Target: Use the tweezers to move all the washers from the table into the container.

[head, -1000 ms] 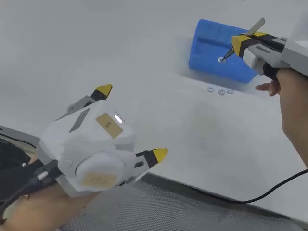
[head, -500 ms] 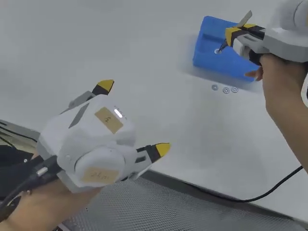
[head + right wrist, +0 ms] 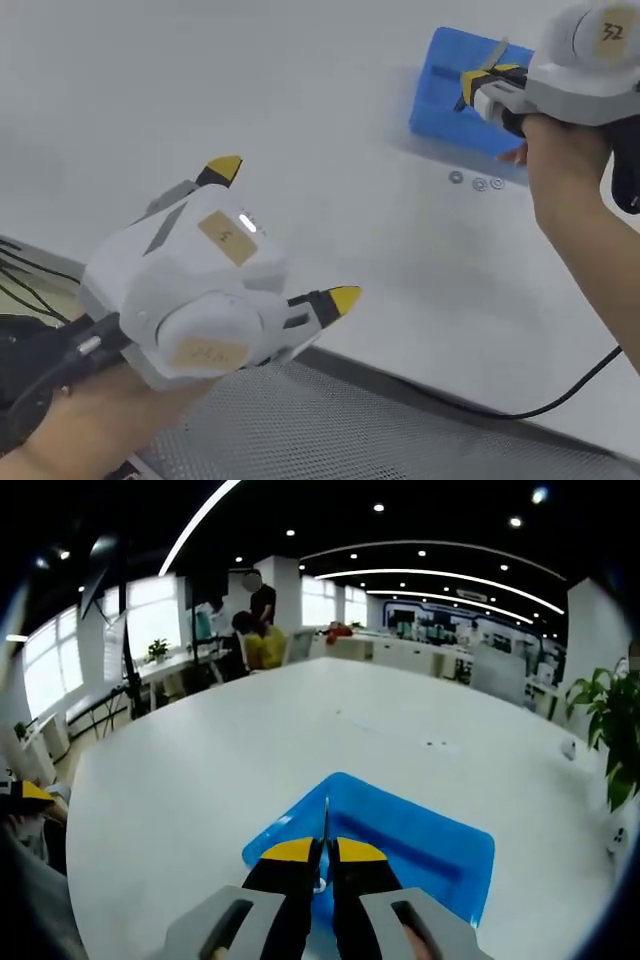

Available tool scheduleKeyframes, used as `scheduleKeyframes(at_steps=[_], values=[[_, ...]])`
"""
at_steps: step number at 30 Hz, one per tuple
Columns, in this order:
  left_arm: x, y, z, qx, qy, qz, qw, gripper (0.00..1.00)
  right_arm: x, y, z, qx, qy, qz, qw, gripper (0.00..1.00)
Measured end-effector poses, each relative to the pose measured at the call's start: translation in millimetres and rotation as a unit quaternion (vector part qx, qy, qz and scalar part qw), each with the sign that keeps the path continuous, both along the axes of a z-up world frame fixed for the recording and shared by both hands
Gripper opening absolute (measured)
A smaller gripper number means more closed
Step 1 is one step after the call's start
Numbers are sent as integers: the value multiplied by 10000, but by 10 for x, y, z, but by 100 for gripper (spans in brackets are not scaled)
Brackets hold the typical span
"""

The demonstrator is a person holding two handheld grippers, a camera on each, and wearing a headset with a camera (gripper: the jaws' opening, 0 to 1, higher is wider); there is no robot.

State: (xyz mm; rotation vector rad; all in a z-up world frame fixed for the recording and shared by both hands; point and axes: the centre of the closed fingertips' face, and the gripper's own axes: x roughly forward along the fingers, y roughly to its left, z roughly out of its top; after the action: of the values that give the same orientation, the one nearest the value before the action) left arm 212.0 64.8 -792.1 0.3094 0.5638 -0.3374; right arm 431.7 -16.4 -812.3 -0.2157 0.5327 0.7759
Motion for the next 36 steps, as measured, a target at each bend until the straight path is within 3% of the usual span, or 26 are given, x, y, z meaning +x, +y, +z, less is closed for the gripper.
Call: scheduleKeyframes(at_steps=[3, 4, 5, 12, 15, 18, 25, 32, 35, 36], values=[[2, 5, 2, 25, -15, 4, 10000, 93, -28, -6, -62, -28, 67, 1, 10000, 2], [3, 5, 2, 14, -12, 10, 10000, 92, -21, 5, -25, 63, -78, -1, 9999, 2], [3, 7, 0, 17, -10, 14, 10000, 93, -47, -11, -52, -24, 7, -2, 10000, 2], [5, 13, 5, 5, -16, 36, 10000, 92, -79, -28, -42, -21, -71, -20, 10000, 2], [2, 12, -4, 26, 1, 27, 10000, 92, -79, -25, -31, 31, 43, 11, 10000, 3], [0, 10, -5, 46, 1, 11, 10000, 92, -76, -34, -23, -13, -4, 25, 10000, 3], [1, 37, -11, 44, 7, 59, 10000, 92, -114, -31, 268, 241, -229, 90, 9994, 3], [-2, 48, -15, 48, 3, 57, 10000, 92, -314, -116, 551, 545, -314, 63, 9980, 3], [2, 64, -5, 5, -4, 98, 10000, 91, -441, -162, 623, 653, -282, 48, 9975, 3], [2, 65, -2, -10, -9, 105, 9999, 91, -394, -197, 596, 663, -273, 37, 9974, 3]])
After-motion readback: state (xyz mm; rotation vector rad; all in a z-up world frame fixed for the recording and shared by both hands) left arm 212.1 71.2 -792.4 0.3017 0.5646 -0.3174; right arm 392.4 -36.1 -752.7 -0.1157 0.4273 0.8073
